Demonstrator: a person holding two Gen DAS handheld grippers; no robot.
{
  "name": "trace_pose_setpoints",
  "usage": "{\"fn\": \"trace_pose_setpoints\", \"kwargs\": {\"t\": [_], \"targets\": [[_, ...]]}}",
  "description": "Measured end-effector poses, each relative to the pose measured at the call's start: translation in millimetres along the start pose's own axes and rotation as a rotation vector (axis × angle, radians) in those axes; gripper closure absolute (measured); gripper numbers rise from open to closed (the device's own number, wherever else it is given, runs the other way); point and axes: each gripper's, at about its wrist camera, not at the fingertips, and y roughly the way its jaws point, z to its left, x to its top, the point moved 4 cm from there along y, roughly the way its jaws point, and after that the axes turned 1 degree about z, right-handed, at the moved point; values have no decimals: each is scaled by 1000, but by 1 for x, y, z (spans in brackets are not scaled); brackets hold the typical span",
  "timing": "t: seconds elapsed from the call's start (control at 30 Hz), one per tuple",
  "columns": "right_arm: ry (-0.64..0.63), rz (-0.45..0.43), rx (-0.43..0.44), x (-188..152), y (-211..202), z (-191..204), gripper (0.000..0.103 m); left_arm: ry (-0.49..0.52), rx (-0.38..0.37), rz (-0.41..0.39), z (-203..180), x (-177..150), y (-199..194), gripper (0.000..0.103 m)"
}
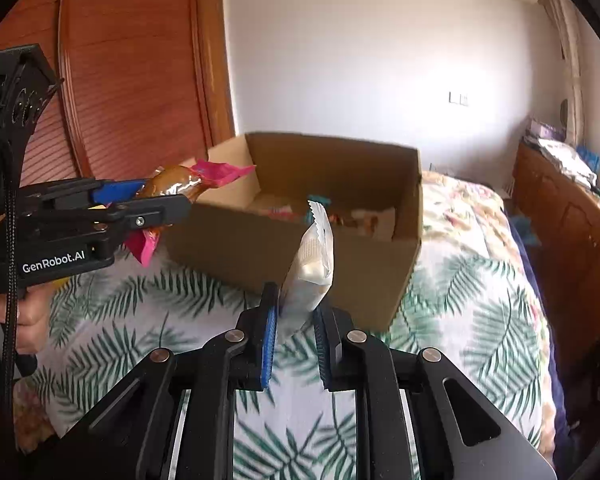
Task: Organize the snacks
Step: 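Lift both held snacks and carry them over the cardboard box, then open both tools to drop the snacks into the box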
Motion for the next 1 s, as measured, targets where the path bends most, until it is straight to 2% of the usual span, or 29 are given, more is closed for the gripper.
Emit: {"fn": "trace_pose_setpoints", "kwargs": {"t": [0.2, 0.53, 0.7, 1.0], "targets": [[-17, -21, 2, 28, 18, 0, 88, -12, 19, -9, 20, 11, 22, 63], [-35, -27, 12, 55, 48, -4, 88, -54, 55, 5, 48, 19, 61, 63], [-29, -17, 9, 62, 67, -10, 88, -81, 58, 39, 55, 11, 85, 63], [-6, 22, 7, 58, 91, -18, 87, -77, 58, 64, 50, 5, 101, 60]]}}
